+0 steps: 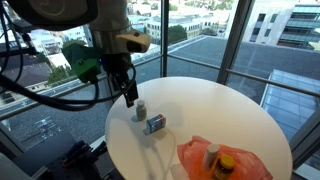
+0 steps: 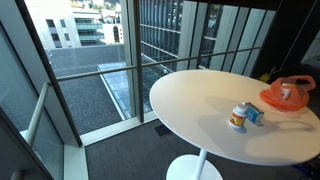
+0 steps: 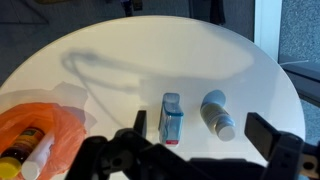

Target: Pick up the mentos container from the table and put it in the orange plastic bag, pick up the longest white container from the orange plastic bag and put it on the table, pick up the white medicine bottle from the table and put it in the orange plastic bag

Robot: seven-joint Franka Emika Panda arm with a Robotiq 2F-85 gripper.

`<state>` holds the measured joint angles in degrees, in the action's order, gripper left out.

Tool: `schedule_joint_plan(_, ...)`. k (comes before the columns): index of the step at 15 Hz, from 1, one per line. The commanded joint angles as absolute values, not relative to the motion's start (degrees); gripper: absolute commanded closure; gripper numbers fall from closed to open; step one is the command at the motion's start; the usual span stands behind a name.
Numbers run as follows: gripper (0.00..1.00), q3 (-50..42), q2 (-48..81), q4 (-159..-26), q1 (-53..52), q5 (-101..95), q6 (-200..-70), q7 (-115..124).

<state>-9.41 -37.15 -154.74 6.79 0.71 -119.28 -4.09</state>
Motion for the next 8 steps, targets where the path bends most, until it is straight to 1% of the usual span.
schedule_joint_plan(1,0.0,-6.99,-30.51,-150.07,6.19,2.24,-120.88,-0.12)
schedule_joint_plan(8,0.0,-5.48,-16.78,-142.26,5.83,2.78,-124.67,4.37)
